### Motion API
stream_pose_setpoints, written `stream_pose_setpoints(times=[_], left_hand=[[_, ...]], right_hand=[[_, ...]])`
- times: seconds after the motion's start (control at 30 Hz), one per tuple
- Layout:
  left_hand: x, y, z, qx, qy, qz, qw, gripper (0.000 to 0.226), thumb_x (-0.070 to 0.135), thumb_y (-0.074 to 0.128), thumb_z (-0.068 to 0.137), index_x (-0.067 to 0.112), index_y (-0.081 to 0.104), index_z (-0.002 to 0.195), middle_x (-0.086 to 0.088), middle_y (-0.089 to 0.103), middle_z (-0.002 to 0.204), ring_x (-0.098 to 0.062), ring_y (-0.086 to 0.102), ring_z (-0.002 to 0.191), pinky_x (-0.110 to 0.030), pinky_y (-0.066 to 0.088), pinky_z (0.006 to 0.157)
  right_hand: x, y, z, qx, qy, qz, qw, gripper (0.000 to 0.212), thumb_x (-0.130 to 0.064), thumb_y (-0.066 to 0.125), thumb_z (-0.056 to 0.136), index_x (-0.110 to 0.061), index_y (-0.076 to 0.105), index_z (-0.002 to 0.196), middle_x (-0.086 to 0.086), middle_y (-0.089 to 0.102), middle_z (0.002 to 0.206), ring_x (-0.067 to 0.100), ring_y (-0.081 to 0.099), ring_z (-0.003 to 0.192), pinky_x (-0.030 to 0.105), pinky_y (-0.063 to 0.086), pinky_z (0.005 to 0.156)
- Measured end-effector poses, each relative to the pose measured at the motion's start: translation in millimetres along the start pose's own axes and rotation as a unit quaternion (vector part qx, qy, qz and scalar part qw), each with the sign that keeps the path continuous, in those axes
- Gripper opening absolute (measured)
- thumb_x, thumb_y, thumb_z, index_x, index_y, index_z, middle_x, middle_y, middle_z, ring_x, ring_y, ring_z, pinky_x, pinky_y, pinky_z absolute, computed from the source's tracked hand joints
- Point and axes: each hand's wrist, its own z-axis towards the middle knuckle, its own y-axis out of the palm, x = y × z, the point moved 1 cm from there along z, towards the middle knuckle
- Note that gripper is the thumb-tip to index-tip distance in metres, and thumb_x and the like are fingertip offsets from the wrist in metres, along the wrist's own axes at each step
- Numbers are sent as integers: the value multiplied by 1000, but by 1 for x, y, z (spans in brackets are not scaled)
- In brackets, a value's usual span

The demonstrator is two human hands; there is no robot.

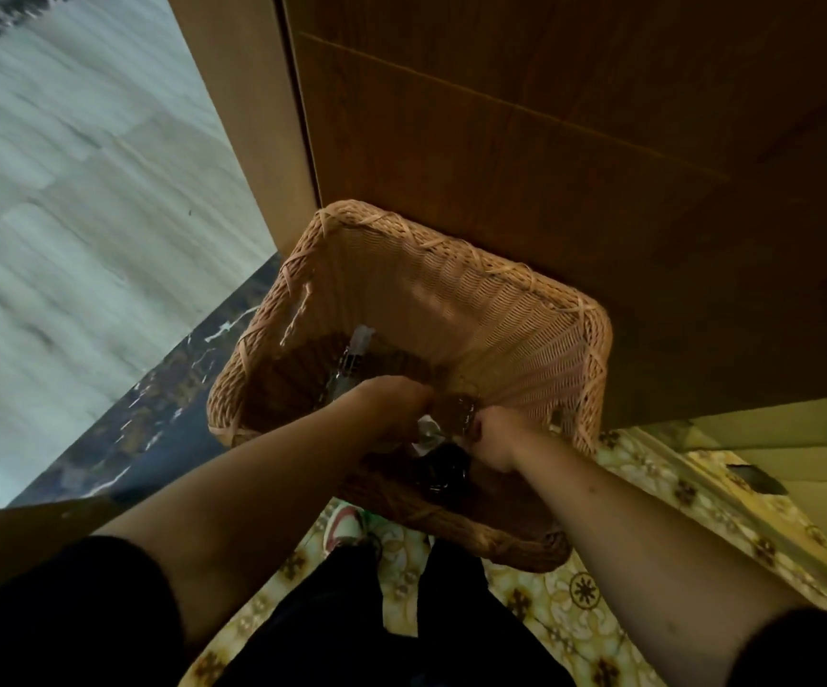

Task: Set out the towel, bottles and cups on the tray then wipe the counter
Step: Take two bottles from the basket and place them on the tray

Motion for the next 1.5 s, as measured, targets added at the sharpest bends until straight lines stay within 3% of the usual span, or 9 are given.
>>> stream_pose_setpoints(times=[0.17, 0.33, 0.57, 0.77, 0.97, 1.13, 1.23, 1.37, 1.5], left_hand=[[7, 16, 29, -36, -18, 19, 999, 47, 36, 67, 90, 20, 53, 132, -7, 59, 132, -29, 57, 119, -42, 48, 95], [12, 24, 46, -32, -26, 60, 997, 47, 37, 67, 90, 17, 54, 131, -10, 61, 129, -31, 59, 116, -45, 50, 94], [9, 16, 45, -1, -21, 38, 999, 35, 34, 59, 95, 14, 59, 124, -10, 64, 124, -29, 62, 111, -42, 50, 93], [6, 3, 30, 53, -14, 51, 997, 27, 26, 56, 97, 15, 57, 122, -8, 64, 122, -28, 61, 111, -35, 47, 85], [7, 1, 30, 72, -3, 31, 997, 26, 22, 58, 94, 17, 58, 120, -6, 66, 117, -27, 63, 107, -31, 41, 75], [10, 1, 31, 78, -32, -1, 996, 24, 28, 58, 96, 20, 58, 118, -3, 66, 111, -22, 63, 98, -30, 39, 69], [17, -9, 20, 91, -53, -15, 994, 31, 34, 58, 96, 20, 57, 124, -4, 65, 113, -24, 62, 103, -30, 42, 71], [29, -37, -13, 165, -66, -87, 980, 18, 33, 62, 94, 19, 62, 107, 2, 64, 102, -21, 62, 97, -33, 48, 75], [47, -66, -61, 249, -90, -118, 957, 20, 37, 61, 94, 20, 66, 102, 1, 67, 92, -18, 63, 83, -34, 51, 69]], right_hand=[[-2, 22, 36, -51, 8, -41, 998, 37, -24, 65, 95, -12, 62, 130, 13, 63, 127, 28, 64, 110, 38, 54, 95], [-11, 40, 60, -86, -5, -75, 993, 47, -30, 65, 96, -11, 57, 138, 15, 58, 138, 29, 60, 122, 34, 49, 97], [-16, 45, 76, -82, -9, -88, 993, 54, -20, 62, 98, -4, 47, 147, 20, 44, 152, 34, 47, 137, 37, 39, 109], [-8, 36, 68, -79, -20, -103, 991, 46, -22, 55, 102, -2, 49, 143, 21, 48, 147, 33, 51, 132, 35, 40, 107], [-14, 44, 64, -124, -82, -75, 986, 57, -33, 54, 101, -16, 41, 154, 14, 42, 156, 31, 45, 139, 36, 37, 114], [-19, 40, 56, -108, -98, -135, 980, 50, -25, 55, 101, -7, 48, 148, 18, 46, 152, 32, 48, 136, 37, 40, 111], [-21, 20, 38, -81, -106, -143, 981, 48, -24, 59, 99, -5, 52, 143, 18, 51, 147, 32, 52, 132, 37, 42, 107], [-20, -24, -1, -46, -139, -144, 979, 42, -21, 63, 96, -6, 58, 135, 16, 59, 135, 31, 59, 122, 36, 47, 96], [-16, -71, -42, 38, -178, -133, 974, 17, -22, 62, 94, -16, 64, 110, 10, 66, 120, 29, 64, 108, 36, 48, 79]])
